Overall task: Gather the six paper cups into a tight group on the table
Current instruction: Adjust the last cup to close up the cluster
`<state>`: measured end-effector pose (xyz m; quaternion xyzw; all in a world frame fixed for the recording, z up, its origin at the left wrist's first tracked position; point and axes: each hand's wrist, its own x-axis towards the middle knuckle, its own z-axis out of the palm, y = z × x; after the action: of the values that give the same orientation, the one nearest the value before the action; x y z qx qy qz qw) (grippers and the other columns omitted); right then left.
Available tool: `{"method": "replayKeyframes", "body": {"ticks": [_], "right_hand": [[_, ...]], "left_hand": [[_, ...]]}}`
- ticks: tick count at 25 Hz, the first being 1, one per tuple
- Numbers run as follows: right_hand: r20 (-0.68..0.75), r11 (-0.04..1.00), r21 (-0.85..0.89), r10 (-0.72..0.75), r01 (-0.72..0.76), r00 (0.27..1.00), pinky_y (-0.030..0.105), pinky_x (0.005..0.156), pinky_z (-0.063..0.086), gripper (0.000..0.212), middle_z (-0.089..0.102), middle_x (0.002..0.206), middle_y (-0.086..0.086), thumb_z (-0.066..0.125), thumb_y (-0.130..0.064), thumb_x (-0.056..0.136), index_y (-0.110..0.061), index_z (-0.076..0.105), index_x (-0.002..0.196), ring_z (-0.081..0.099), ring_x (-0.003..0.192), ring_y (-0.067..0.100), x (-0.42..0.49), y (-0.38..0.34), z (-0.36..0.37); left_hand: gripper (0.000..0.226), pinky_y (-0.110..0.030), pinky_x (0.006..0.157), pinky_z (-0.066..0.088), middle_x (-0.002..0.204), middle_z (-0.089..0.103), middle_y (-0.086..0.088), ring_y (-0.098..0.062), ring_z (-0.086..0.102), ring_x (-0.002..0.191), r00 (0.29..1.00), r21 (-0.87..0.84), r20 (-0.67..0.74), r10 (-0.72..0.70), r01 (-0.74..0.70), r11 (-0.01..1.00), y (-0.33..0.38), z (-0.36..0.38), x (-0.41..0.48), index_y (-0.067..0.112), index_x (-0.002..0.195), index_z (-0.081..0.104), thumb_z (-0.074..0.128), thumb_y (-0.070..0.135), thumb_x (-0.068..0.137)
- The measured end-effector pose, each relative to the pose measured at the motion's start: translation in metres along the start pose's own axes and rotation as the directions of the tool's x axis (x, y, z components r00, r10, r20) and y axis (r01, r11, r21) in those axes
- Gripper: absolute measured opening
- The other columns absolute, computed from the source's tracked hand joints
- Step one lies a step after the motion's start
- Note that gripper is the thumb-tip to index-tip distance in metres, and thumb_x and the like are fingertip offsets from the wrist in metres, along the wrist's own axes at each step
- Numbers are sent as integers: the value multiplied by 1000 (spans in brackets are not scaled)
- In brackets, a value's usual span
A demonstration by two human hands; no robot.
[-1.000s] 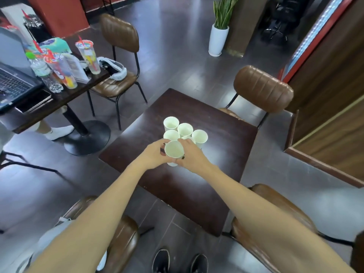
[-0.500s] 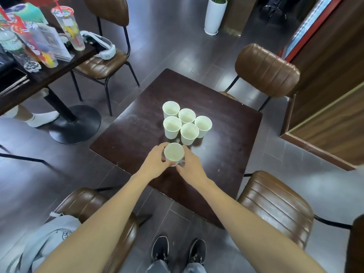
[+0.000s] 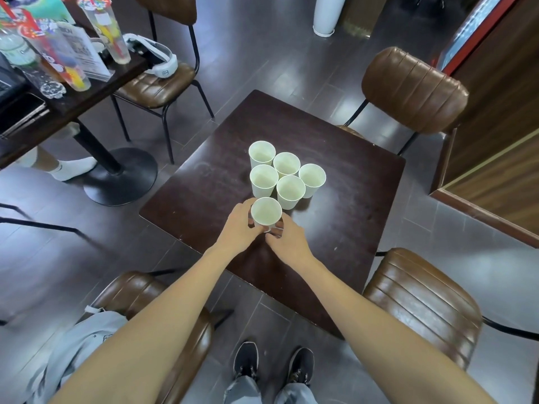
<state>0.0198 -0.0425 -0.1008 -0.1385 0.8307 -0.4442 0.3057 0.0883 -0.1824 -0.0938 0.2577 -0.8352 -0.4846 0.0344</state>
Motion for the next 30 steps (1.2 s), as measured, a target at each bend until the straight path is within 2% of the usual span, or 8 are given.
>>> {"method": "replayKeyframes", "body": {"ticks": [8, 11, 13, 15, 19, 25, 28, 30], "right_hand": [[-11, 999, -24, 29, -30, 1000, 30, 93, 55, 45, 74, 113, -3, 63, -13, 79, -19, 62, 123, 72, 103, 12, 7, -10, -3], [7, 999, -29, 20, -20, 1000, 16, 82, 51, 43, 73, 106, -8, 64, -12, 79, -19, 62, 122, 69, 90, -2, 7, -12, -3], [6, 999, -28, 23, -23, 1000, 8, 74, 45, 43, 72, 105, -10, 64, -11, 79, -20, 63, 121, 68, 88, -4, 8, -13, -3], [8, 999, -16, 44, -44, 999, 11, 77, 47, 44, 73, 110, -8, 64, -12, 80, -20, 62, 123, 71, 97, 4, 9, -14, -3], [15, 997, -37, 68, -68, 998, 25, 89, 53, 46, 74, 115, -6, 65, -17, 79, -23, 61, 125, 71, 104, 9, 9, -14, -3], [46, 995, -45, 88, -86, 995, 1, 65, 42, 44, 72, 109, -7, 66, -12, 81, -17, 63, 124, 64, 80, -12, 11, -16, -9], [29, 997, -41, 66, -65, 997, -3, 58, 41, 40, 72, 103, -5, 64, -11, 80, -13, 65, 120, 61, 72, -22, 12, -14, -9], [12, 997, -31, 65, -65, 998, 0, 62, 45, 43, 71, 105, -4, 63, -14, 81, -14, 63, 124, 65, 77, -16, 13, -14, -8]], "left_hand": [[64, -15, 79, 49, 124, 59, -7, -18, 66, 98, 998, -59, 1, -68, 68, 996, -1, 4, 11, 18, 138, 57, 82, 19, 80], [63, -10, 74, 46, 123, 59, -5, -19, 66, 99, 997, -86, -10, -76, 74, 994, -2, 4, 12, 18, 137, 57, 82, 19, 80], [63, -16, 78, 50, 123, 58, -5, -21, 67, 100, 997, -97, -9, -81, 79, 992, -2, 4, 13, 18, 138, 57, 82, 19, 80], [64, -27, 85, 55, 124, 58, -5, -20, 67, 99, 996, -101, -8, -87, 86, 991, -1, 4, 14, 18, 139, 56, 82, 20, 81], [63, -23, 83, 50, 126, 58, -4, -16, 66, 96, 996, -86, -15, -87, 86, 993, -1, 4, 14, 19, 141, 53, 80, 21, 84], [62, -20, 80, 47, 125, 57, 2, -15, 67, 96, 996, -66, -19, -83, 81, 994, -3, 6, 14, 21, 143, 51, 77, 24, 87], [61, -28, 86, 54, 124, 59, 3, -17, 68, 96, 996, -93, -17, -87, 85, 992, -6, 4, 16, 20, 143, 52, 77, 22, 87], [61, -31, 86, 58, 123, 62, 4, -18, 69, 94, 997, -113, -12, -71, 70, 991, -5, 2, 15, 19, 142, 53, 77, 18, 86]]}}
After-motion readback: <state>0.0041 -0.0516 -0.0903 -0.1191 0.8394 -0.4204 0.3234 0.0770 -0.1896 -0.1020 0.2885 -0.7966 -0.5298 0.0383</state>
